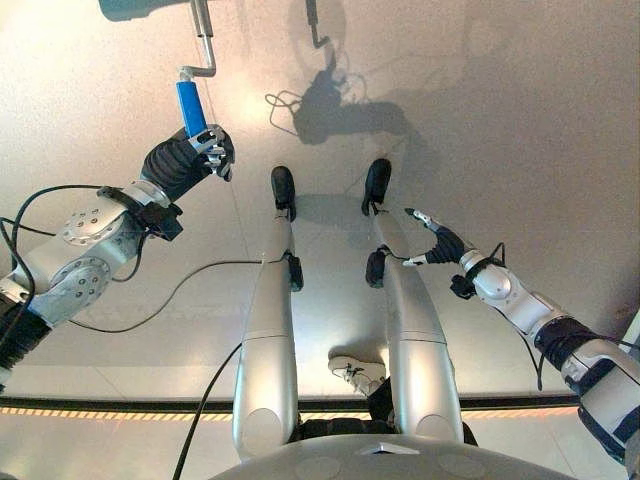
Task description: Raise the hospital bed
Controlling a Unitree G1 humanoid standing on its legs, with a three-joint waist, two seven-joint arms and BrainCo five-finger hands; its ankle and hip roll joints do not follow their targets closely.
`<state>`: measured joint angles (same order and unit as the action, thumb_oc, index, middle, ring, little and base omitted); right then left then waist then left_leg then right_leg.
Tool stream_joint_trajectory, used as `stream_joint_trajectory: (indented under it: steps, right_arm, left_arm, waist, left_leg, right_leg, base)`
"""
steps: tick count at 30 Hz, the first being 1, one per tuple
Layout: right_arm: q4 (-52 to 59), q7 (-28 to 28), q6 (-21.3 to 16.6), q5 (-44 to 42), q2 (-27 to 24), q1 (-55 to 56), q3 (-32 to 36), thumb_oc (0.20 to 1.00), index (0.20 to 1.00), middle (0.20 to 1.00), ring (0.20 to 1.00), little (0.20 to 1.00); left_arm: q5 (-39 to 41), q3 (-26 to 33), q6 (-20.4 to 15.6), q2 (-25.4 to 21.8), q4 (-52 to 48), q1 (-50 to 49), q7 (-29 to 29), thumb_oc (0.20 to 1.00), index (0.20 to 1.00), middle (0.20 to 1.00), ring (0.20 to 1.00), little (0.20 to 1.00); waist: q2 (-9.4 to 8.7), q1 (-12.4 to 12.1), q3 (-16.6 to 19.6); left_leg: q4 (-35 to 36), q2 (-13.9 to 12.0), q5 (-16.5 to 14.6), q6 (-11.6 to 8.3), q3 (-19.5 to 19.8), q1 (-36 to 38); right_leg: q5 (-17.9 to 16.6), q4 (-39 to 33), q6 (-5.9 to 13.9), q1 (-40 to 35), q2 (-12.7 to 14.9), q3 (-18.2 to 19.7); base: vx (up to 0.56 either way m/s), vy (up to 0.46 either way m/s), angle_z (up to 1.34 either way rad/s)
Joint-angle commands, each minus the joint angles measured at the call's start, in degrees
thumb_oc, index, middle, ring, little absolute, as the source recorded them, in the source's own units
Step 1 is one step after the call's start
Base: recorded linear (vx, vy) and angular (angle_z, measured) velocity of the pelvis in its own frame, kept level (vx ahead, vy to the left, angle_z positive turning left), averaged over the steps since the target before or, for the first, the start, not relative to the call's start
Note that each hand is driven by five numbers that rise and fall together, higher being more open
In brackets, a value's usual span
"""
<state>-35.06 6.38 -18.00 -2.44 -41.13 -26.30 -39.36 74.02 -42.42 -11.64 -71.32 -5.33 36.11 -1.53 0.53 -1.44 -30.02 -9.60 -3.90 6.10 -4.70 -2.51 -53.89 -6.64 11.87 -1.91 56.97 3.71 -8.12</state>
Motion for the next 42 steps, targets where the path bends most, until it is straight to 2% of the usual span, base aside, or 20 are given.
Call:
stream_joint_trajectory:
  steps: [1, 10, 17, 24, 25, 26, 28, 34, 36, 37, 42]
  right_arm:
    - [0.8, 0.6, 0.0, -1.1, 0.9, -0.2, -2.8, 1.000, 1.000, 1.000, 1.000, 1.000]
    - [1.3, 1.7, 0.6, -1.7, 1.7, -1.8, -4.3, 1.000, 1.000, 1.000, 1.000, 1.000]
    - [3.1, 2.5, 1.0, -1.4, 2.0, -2.5, -4.9, 1.000, 1.000, 1.000, 1.000, 1.000]
    - [4.1, 3.1, 1.2, -2.3, 2.6, -3.4, -5.5, 1.000, 1.000, 1.000, 1.000, 1.000]
    - [4.1, 3.1, 1.1, -2.3, 2.6, -3.4, -5.5, 1.000, 1.000, 1.000, 1.000, 1.000]
    - [4.1, 3.2, 1.3, -2.5, 3.1, -4.3, -5.9, 1.000, 1.000, 1.000, 1.000, 1.000]
    - [3.9, 3.3, 1.4, -2.7, 3.4, -4.9, -6.4, 1.000, 1.000, 1.000, 1.000, 1.000]
    - [4.5, 3.5, 1.6, -2.7, 3.6, -7.6, -8.4, 1.000, 1.000, 1.000, 1.000, 1.000]
    - [4.5, 3.5, 1.6, -2.7, 3.6, -7.6, -8.4, 1.000, 1.000, 1.000, 1.000, 1.000]
    - [4.9, 3.7, 1.6, -2.8, 4.0, -7.9, -8.8, 1.000, 1.000, 1.000, 1.000, 1.000]
    - [6.5, 3.8, 1.2, -2.6, 4.0, -7.8, -9.3, 1.000, 1.000, 1.000, 1.000, 1.000]
  left_arm:
    - [-6.4, -5.9, -6.2, 5.1, -23.5, 0.7, -7.7, 0.200, 0.200, 0.200, 0.200, 0.200]
    - [-9.4, -14.7, -6.1, 17.0, -13.5, 13.3, -4.6, 0.200, 0.200, 0.200, 0.200, 0.200]
    - [-12.7, -15.8, -6.0, 27.6, -1.5, 18.7, -1.7, 0.200, 0.200, 0.200, 0.200, 0.200]
    - [-18.2, -13.3, -5.6, 38.9, 16.5, 22.5, 2.2, 0.200, 0.200, 0.200, 0.200, 0.200]
    - [-18.2, -13.3, -5.6, 39.0, 16.6, 22.5, 2.2, 0.200, 0.200, 0.200, 0.200, 0.200]
    - [-20.4, -12.2, -5.6, 42.2, 22.2, 24.0, 3.6, 0.200, 0.200, 0.200, 0.200, 0.200]
    - [-21.6, -11.4, -5.2, 45.3, 27.9, 25.5, 4.3, 0.200, 0.200, 0.200, 0.200, 0.200]
    - [-24.4, -7.3, -4.3, 52.2, 43.9, 29.9, 7.4, 0.200, 0.200, 0.200, 0.200, 0.200]
    - [-24.4, -7.2, -4.3, 52.2, 43.9, 29.9, 7.4, 0.200, 0.200, 0.200, 0.200, 0.200]
    - [-25.5, -5.4, -3.9, 53.6, 48.4, 30.9, 8.9, 0.200, 0.200, 0.200, 0.200, 0.200]
    - [-27.4, -1.1, -3.8, 54.4, 57.0, 32.8, 11.7, 0.200, 0.200, 0.200, 0.200, 0.200]
  waist:
    - [0.28, 1.4, 0.3]
    - [-0.43, 2.7, 0.3]
    - [-0.79, 3.6, 0.3]
    - [-1.33, 4.5, 0.5]
    - [-1.31, 4.5, 0.5]
    - [-1.56, 4.8, 0.5]
    - [-1.84, 5.2, 0.6]
    - [-3.15, 6.4, 0.5]
    - [-3.12, 6.4, 0.5]
    - [-3.55, 6.8, 0.4]
    - [-4.38, 7.6, 0.4]
  left_leg:
    - [-1.3, 3.8, -6.5, 4.04, -2.4, 3.3]
    - [-1.4, 3.6, -6.8, 3.98, -2.4, 3.4]
    - [-1.3, 3.5, -6.8, 3.96, -2.6, 3.6]
    - [-1.8, 3.5, -7.1, 4.03, -2.9, 3.2]
    - [-1.8, 3.5, -7.2, 4.03, -2.9, 3.2]
    - [-1.8, 3.4, -7.2, 3.99, -3.0, 3.1]
    - [-2.0, 3.3, -7.3, 3.92, -3.2, 2.9]
    - [-3.4, 2.7, -8.1, 3.99, -3.5, 1.6]
    - [-3.4, 2.7, -8.1, 3.99, -3.5, 1.6]
    - [-3.8, 2.6, -8.3, 4.02, -3.4, 1.1]
    - [-4.3, 2.2, -8.4, 3.91, -3.2, 0.2]
  right_leg:
    - [0.6, 1.9, 6.94, -0.2, -0.8, 2.0]
    - [0.9, 2.6, 6.84, 0.2, -1.0, 2.2]
    - [1.2, 3.2, 6.88, 0.5, -1.2, 2.3]
    - [1.2, 3.5, 6.90, 1.1, -1.3, 2.7]
    - [1.2, 3.5, 6.91, 1.1, -1.3, 2.7]
    - [1.2, 3.6, 6.91, 1.5, -1.5, 2.9]
    - [1.2, 3.7, 6.97, 1.8, -1.6, 3.2]
    - [1.4, 4.2, 7.10, 2.9, -2.1, 3.6]
    - [1.4, 4.2, 7.10, 3.0, -2.1, 3.6]
    - [1.4, 4.3, 7.14, 3.3, -2.1, 3.7]
    - [1.5, 4.3, 7.14, 3.9, -2.3, 3.9]
  base:
    - [0.02, -0.033, 0.12]
    - [0.01, -0.012, 0.05]
    - [0.01, 0.001, 0.02]
    - [0.00, 0.001, -0.01]
    - [0.00, 0.000, 0.00]
    - [0.00, 0.000, 0.00]
    - [0.00, 0.029, -0.04]
    - [0.00, 0.014, -0.06]
    - [0.01, 0.002, -0.08]
    - [0.01, -0.003, -0.10]
    - [0.00, -0.002, -0.03]
